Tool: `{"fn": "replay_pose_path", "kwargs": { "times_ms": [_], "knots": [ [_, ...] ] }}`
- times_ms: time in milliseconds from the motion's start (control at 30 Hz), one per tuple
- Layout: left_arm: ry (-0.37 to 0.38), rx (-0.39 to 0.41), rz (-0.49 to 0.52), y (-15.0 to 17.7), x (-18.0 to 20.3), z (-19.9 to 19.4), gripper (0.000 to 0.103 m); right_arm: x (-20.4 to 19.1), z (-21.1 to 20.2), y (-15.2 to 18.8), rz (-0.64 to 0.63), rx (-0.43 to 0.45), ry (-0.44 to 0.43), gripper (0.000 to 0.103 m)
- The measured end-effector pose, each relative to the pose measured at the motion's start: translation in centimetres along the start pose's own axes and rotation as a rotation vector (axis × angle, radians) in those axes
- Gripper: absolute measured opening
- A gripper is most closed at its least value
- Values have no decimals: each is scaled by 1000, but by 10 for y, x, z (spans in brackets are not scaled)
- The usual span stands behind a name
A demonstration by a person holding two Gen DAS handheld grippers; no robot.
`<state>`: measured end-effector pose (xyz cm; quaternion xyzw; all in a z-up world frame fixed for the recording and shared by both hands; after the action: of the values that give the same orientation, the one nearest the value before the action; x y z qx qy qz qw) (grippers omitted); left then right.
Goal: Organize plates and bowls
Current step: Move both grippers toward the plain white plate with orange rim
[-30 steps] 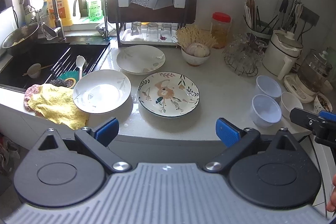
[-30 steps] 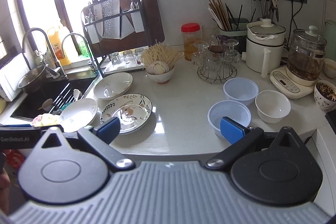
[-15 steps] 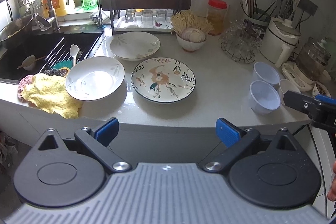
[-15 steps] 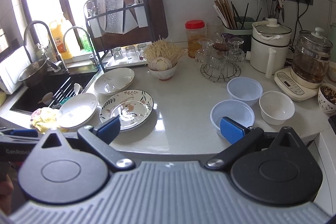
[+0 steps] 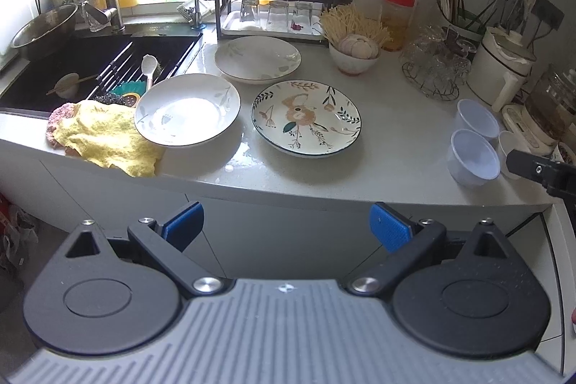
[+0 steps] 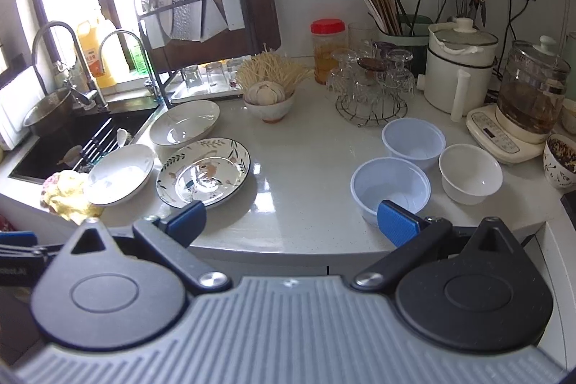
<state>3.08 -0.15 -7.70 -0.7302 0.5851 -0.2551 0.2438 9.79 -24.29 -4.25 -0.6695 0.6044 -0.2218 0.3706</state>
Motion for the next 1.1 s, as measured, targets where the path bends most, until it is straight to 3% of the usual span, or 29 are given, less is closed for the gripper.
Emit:
{"fn": "replay_pose_path", "kwargs": {
  "times_ms": [367,700,1100],
  "knots": [
    [35,7,6,-17,14,11,100,0,7,3,23,-25,-25,103],
    [54,4,22,-17,14,21,100,-4,6,-9,3,23,-39,103],
    [49,-57,16,-17,12,44,100,-1,22,-4,10,-18,-53,103]
  ]
}}
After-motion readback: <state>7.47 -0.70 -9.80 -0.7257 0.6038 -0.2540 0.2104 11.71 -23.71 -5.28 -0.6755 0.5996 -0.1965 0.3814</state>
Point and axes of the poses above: each gripper's, at about its wrist camera, not at the fingertips, and z roughly the way its jaws point, x to its right, y to its underside, the point moved 5 cm from there along z, roughly the way its jaws point, and after that the axes turned 1 degree about -z, right-handed, at the moved point
